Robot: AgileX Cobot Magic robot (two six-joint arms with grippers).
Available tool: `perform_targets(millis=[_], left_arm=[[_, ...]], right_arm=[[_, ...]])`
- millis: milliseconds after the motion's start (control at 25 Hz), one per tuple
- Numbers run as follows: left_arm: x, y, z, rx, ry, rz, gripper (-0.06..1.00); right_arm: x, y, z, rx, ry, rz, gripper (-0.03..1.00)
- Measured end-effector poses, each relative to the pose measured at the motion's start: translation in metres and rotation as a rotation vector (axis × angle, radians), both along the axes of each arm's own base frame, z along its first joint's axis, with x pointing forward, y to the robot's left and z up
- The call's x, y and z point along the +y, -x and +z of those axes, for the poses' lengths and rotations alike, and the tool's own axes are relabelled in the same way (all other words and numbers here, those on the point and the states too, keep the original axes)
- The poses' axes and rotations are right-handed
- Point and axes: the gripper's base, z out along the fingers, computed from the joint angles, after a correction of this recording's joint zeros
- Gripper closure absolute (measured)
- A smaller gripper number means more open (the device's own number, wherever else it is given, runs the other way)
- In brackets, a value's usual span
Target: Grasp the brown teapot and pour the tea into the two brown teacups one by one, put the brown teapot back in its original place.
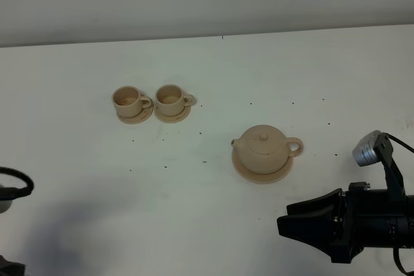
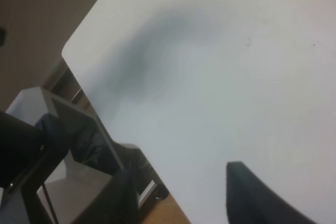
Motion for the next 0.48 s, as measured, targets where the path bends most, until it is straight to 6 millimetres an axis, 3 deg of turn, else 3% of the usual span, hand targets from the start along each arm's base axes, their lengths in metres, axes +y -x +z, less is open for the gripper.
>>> perform_targets(millis=[240,480], left_arm=[[0.005,0.033,0.017,-0.264,0.058,-0.018,0.55],[0.012,0.064,0.018,-0.448,0.072,-0.017,0.55]], right_arm=[[0.000,-0.004,0.002,-0.015,0.011,-0.010,0.57],[0.004,-0.026,0.013,-0.069,0.037,-0.057,0.57]])
